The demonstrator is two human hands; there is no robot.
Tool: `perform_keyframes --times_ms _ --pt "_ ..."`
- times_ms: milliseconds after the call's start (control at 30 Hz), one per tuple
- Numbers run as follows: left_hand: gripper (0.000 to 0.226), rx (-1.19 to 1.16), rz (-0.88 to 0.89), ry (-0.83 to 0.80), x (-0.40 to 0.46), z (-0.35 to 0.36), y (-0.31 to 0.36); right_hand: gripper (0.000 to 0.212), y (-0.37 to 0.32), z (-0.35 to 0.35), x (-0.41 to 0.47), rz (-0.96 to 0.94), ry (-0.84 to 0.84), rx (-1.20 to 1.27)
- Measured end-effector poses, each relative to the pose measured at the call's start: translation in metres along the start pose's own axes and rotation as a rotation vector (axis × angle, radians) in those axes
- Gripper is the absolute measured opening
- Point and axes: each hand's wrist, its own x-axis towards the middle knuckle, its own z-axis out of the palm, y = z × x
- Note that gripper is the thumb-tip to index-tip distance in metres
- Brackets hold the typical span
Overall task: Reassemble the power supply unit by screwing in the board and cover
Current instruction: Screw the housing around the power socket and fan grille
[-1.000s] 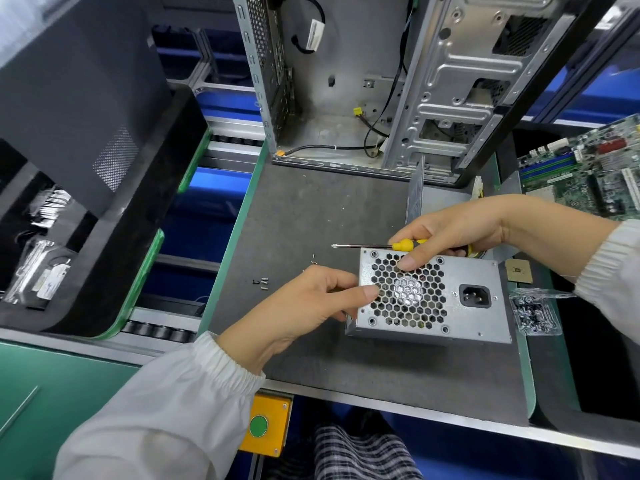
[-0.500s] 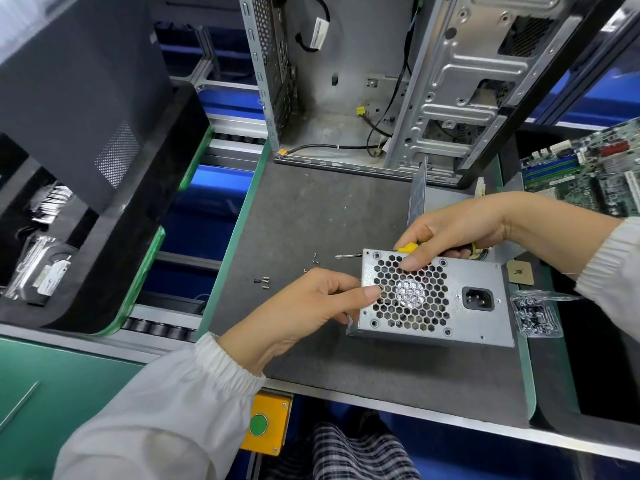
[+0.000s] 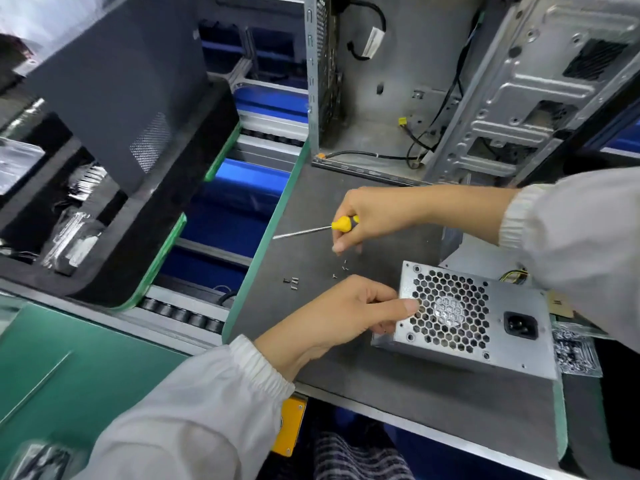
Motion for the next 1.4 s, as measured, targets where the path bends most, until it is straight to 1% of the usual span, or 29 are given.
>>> perform_keyframes --times_ms 67,133,200,267,367,467,600,700,767,833,900,933,1000,1033,1100,1167,1200,1267,1333,1400 --pt "0.036 -0.002 -0.017 0.009 0.000 0.000 0.002 0.008 -0.006 0.014 0.033 -0.067 -0.044 -0.099" --pt "0.039 -0.005 -0.025 0.014 0.001 0.000 0.003 0.009 -0.005 0.026 0.058 -0.125 -0.021 -0.180" --pt "0.041 -0.014 -0.030 0.008 0.002 -0.001 0.002 0.010 -0.002 0.037 0.076 -0.143 0.005 -0.214" --pt "0.042 -0.013 -0.027 -0.005 0.003 -0.002 0.002 0.012 0.000 0.047 0.089 -0.151 0.002 -0.218" --pt "0.041 -0.005 -0.019 -0.016 0.004 -0.003 0.002 0.015 0.002 0.058 0.098 -0.165 -0.029 -0.152" --pt "0.041 -0.018 -0.018 -0.025 0.005 -0.003 0.002 0.012 0.001 0.058 0.101 -0.180 -0.053 -0.112" --pt "0.041 -0.022 -0.006 -0.034 0.005 -0.004 0.004 0.009 -0.002 0.056 0.101 -0.215 -0.096 -0.165" --pt "0.044 -0.022 -0.001 -0.030 0.006 -0.003 0.002 0.009 -0.008 0.053 0.095 -0.190 -0.086 -0.187" --pt "0.045 -0.019 -0.003 -0.028 0.006 -0.003 0.001 0.008 -0.013 0.040 0.079 -0.138 -0.027 -0.143" --pt "0.040 -0.016 -0.002 -0.043 0.006 -0.003 0.003 0.006 -0.019 0.018 0.050 -0.088 0.109 -0.074" --pt "0.032 -0.004 -0.007 -0.052 0.006 -0.004 0.005 0.003 -0.025 -0.002 0.005 -0.082 0.259 0.007" --pt "0.035 0.002 -0.006 -0.050 0.007 -0.004 0.005 0.005 -0.028 -0.008 -0.022 -0.082 0.324 0.047" --pt "0.044 0.015 -0.007 -0.042 0.007 -0.003 0.006 0.007 -0.034 -0.005 -0.077 -0.073 0.419 0.132" --pt "0.045 0.019 -0.007 -0.043 0.006 -0.002 0.006 0.006 -0.037 0.005 -0.102 -0.066 0.450 0.186" --pt "0.039 0.010 -0.001 -0.049 0.004 -0.002 0.007 0.006 -0.043 0.038 -0.140 -0.058 0.523 0.276" --pt "0.026 -0.005 0.014 -0.046 0.002 -0.002 0.010 0.011 -0.048 0.075 -0.159 -0.087 0.620 0.227" --pt "0.024 -0.007 0.018 -0.046 0.001 -0.001 0.010 0.010 -0.048 0.091 -0.163 -0.109 0.654 0.164" --pt "0.029 -0.014 0.008 -0.042 0.000 0.000 0.011 0.007 -0.046 0.113 -0.165 -0.131 0.693 0.047" --pt "0.040 -0.011 0.001 -0.037 0.000 0.001 0.011 0.007 -0.043 0.124 -0.165 -0.143 0.751 -0.048" --pt "0.043 -0.016 -0.002 -0.039 -0.001 0.003 0.011 0.011 -0.042 0.128 -0.163 -0.168 0.827 -0.132"
